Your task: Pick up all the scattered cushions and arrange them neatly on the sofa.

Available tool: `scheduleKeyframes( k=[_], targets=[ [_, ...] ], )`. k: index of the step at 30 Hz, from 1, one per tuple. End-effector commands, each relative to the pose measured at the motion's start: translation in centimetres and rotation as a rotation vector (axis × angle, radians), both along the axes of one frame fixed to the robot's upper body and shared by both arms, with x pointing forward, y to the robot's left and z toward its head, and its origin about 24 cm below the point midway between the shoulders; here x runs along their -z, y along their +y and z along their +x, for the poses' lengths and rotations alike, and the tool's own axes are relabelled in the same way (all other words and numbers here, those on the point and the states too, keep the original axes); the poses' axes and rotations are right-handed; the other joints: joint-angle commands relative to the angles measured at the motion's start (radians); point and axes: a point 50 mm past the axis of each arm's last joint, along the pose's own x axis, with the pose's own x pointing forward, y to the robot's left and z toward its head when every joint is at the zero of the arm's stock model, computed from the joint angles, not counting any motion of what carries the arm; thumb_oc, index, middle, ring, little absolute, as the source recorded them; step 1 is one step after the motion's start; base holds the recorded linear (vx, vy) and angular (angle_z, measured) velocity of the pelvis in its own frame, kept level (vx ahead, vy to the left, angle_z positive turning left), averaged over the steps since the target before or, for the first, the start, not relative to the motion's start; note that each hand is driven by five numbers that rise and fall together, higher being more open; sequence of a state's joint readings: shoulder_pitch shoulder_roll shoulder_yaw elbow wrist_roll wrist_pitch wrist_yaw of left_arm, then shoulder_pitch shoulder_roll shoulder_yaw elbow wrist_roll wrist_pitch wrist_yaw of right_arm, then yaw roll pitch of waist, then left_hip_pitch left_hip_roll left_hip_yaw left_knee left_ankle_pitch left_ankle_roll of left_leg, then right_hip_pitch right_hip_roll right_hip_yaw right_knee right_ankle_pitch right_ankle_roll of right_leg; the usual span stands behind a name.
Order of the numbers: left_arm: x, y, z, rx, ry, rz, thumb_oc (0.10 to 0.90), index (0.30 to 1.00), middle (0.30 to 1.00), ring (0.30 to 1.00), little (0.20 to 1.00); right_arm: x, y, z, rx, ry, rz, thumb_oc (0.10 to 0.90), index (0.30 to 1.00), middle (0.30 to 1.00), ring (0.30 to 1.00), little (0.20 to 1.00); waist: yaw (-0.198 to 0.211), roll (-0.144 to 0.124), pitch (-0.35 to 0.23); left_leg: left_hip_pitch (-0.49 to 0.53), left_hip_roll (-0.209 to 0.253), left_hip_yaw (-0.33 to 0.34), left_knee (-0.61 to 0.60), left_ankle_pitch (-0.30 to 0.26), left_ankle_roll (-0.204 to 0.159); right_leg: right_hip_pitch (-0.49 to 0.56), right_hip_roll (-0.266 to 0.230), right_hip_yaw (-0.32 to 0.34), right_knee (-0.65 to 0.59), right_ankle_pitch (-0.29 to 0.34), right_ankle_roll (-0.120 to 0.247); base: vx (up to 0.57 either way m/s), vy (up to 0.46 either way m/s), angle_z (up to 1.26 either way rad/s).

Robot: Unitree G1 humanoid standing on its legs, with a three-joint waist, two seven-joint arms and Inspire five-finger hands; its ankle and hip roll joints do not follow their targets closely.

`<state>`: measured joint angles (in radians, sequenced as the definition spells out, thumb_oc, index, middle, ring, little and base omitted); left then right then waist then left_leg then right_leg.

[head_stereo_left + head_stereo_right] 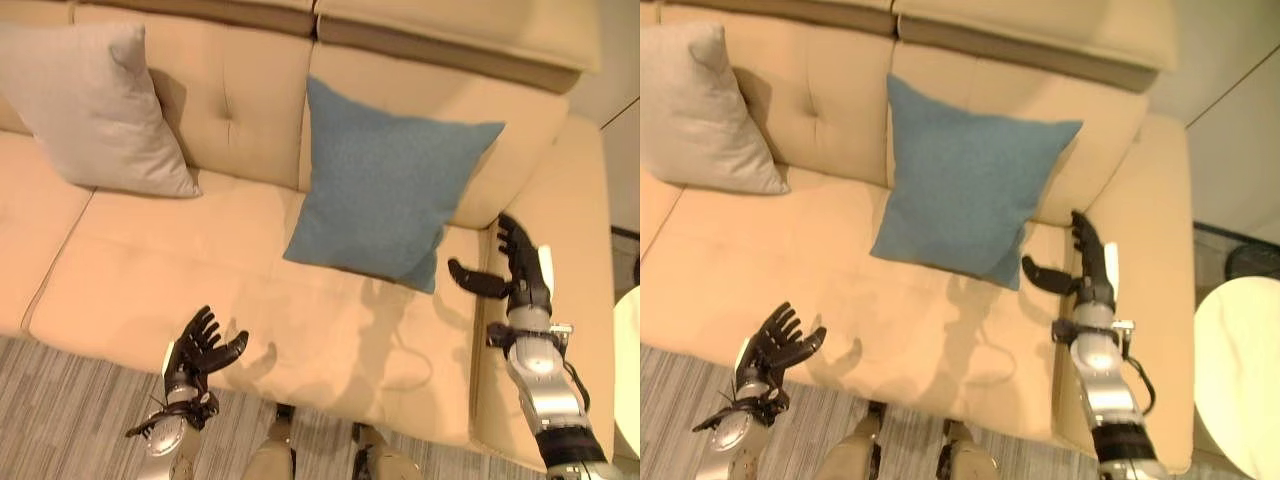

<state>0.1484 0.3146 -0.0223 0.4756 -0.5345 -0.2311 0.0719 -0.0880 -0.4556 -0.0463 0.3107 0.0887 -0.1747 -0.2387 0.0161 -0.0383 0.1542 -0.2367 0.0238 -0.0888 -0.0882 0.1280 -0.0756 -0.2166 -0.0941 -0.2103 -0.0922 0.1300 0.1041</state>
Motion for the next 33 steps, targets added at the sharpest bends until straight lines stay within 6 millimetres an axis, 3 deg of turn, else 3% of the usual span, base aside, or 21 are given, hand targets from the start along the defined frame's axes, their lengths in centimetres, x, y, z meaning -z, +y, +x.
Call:
scheduleKeyframes(
  k=[1,4,6,7,8,9,11,17,21,22,23,26,28,29,31,33],
  targets=[
    [-0.2,1.3,-0.1,0.02,0.003,0.092,0.8,0.9,0.9,0.9,0.9,-0.8,-0.4,0.1,-0.051,-0.036,-0.035,0.8,0.9,0.9,0.9,0.9,0.007,-0.006,-0.115,0.051,0.03,0.086,0.001,-0.089,-0.034,0.063,-0.037,-0.025,0.005,-0.095,0.066,0.05,-0.026,0.02],
    [1.7,1.8,-1.8,0.018,0.125,0.124,0.8,0.9,0.9,0.9,0.9,2.9,-0.7,-1.8,-0.025,0.102,0.042,0.8,0.9,0.9,0.9,0.9,-0.005,-0.008,-0.123,0.107,0.039,0.098,0.001,-0.104,-0.032,0.115,-0.028,-0.023,0.005,-0.106,0.061,0.03,-0.016,-0.04],
    [4.3,2.6,-4.5,0.024,0.319,0.179,0.8,0.9,0.9,0.9,0.9,7.6,-0.6,-4.4,-0.027,0.324,0.074,0.8,0.9,0.9,0.9,0.9,-0.014,-0.013,-0.13,0.176,0.052,0.111,0.001,-0.122,-0.029,0.179,-0.011,-0.016,0.005,-0.124,0.053,0.04,-0.04,-0.16],
    [4.3,2.6,-4.5,0.024,0.319,0.179,0.8,0.9,0.9,0.9,0.9,7.6,-0.6,-4.4,-0.027,0.324,0.074,0.8,0.9,0.9,0.9,0.9,-0.013,-0.013,-0.13,0.177,0.052,0.111,0.001,-0.122,-0.029,0.18,-0.011,-0.016,0.005,-0.124,0.053,0.04,-0.042,-0.25],
    [5.4,3.0,-5.9,0.019,0.414,0.187,0.8,0.9,0.9,0.9,0.9,9.7,-0.5,-5.7,-0.019,0.428,0.089,0.8,0.9,0.9,0.9,0.9,-0.017,-0.016,-0.136,0.204,0.057,0.114,0.001,-0.13,-0.026,0.205,-0.003,-0.009,0.006,-0.132,0.048,0.02,-0.023,-0.16],
    [5.4,3.0,-5.9,0.019,0.413,0.187,0.8,0.9,0.9,0.9,0.9,9.7,-0.5,-5.7,-0.019,0.428,0.089,0.8,0.9,0.9,0.9,0.9,-0.017,-0.016,-0.133,0.207,0.057,0.115,0.001,-0.131,-0.026,0.208,-0.003,-0.008,0.005,-0.132,0.048,0.05,-0.042,-0.08],
    [7.2,3.3,-8.5,0.035,0.585,0.201,0.8,0.9,0.9,0.9,0.9,13.2,0.0,-8.3,0.004,0.606,0.134,0.8,0.9,0.9,0.9,0.9,-0.024,-0.017,-0.136,0.26,0.068,0.117,0.001,-0.147,-0.021,0.25,0.009,0.008,0.02,-0.154,0.039,0.06,-0.049,-0.08],
    [8.1,3.2,-10.0,0.08,0.686,0.224,0.8,0.9,0.9,0.9,0.9,15.3,0.5,-10.4,0.003,0.742,0.15,0.8,0.9,0.9,0.9,0.9,-0.031,-0.014,-0.127,0.318,0.081,0.114,0.001,-0.154,-0.022,0.296,0.023,0.026,0.052,-0.187,0.02,0.04,-0.058,-0.03],
    [7.9,2.8,-8.6,0.103,0.661,0.24,0.8,0.9,0.9,0.9,0.9,16.0,0.2,-10.8,0.03,0.79,0.149,0.8,0.9,0.9,0.9,0.9,-0.035,-0.018,-0.111,0.258,0.079,0.092,0.027,-0.122,-0.03,0.283,0.027,0.016,0.023,-0.181,0.012,-0.18,-0.061,0.12],
    [7.8,2.7,-8.1,0.111,0.65,0.242,0.8,0.9,0.9,0.9,0.9,16.0,0.0,-10.8,0.036,0.796,0.147,0.8,0.9,0.9,0.9,0.9,-0.035,-0.026,-0.098,0.234,0.073,0.091,0.088,-0.149,-0.03,0.272,0.017,0.016,0.027,-0.175,0.009,-0.43,0.018,0.44],
    [7.9,2.2,-7.6,0.125,0.645,0.237,0.8,0.9,0.9,0.9,0.9,16.2,0.0,-10.7,0.043,0.822,0.139,0.8,0.9,0.9,0.9,0.9,-0.041,-0.046,-0.077,0.22,0.049,0.069,0.264,-0.237,-0.027,0.22,-0.012,0.021,0.045,-0.146,0.008,-0.44,0.063,0.47],
    [8.3,1.4,-7.7,0.119,0.656,0.226,0.8,0.9,0.9,0.9,0.9,16.8,0.1,-11.2,0.048,0.882,0.114,0.8,0.9,0.9,0.9,0.9,-0.061,-0.037,-0.094,0.296,0.07,0.038,0.355,-0.238,-0.031,0.166,-0.024,0.033,0.055,-0.098,0.016,-0.27,0.166,0.05],
    [8.3,1.2,-7.6,0.12,0.649,0.223,0.8,0.9,0.9,0.9,0.9,16.9,0.1,-11.3,0.049,0.891,0.114,0.8,0.9,0.9,0.9,0.9,-0.067,-0.026,-0.099,0.325,0.075,0.027,0.327,-0.246,-0.035,0.149,-0.022,0.038,0.065,-0.09,0.018,-0.18,0.207,-0.01],
    [8.3,0.5,-7.0,0.139,0.633,0.223,0.8,0.9,0.9,0.9,0.9,17.3,0.1,-11.7,0.067,0.93,0.111,0.8,0.9,0.9,0.9,0.9,-0.084,-0.015,-0.109,0.367,0.049,0.017,0.227,-0.322,-0.017,0.098,-0.039,0.048,0.09,-0.063,0.035,-0.24,0.273,0.28],
    [8.5,0.3,-6.9,0.146,0.641,0.223,0.8,0.9,0.9,0.9,0.9,17.6,0.1,-11.9,0.089,0.948,0.121,0.8,0.9,0.9,0.9,0.9,-0.087,-0.018,-0.107,0.374,0.022,0.018,0.189,-0.37,0.005,0.066,-0.063,0.054,0.099,-0.041,0.051,-0.22,0.257,0.21],
    [8.4,0.3,-6.8,0.134,0.639,0.221,0.8,0.9,0.9,0.9,0.9,17.6,0.2,-11.8,0.096,0.951,0.128,0.8,0.9,0.9,0.9,0.9,-0.087,-0.023,-0.099,0.371,0.0,0.015,0.18,-0.379,0.019,0.047,-0.079,0.059,0.101,-0.018,0.063,-0.16,0.152,0.0]
  ],
)
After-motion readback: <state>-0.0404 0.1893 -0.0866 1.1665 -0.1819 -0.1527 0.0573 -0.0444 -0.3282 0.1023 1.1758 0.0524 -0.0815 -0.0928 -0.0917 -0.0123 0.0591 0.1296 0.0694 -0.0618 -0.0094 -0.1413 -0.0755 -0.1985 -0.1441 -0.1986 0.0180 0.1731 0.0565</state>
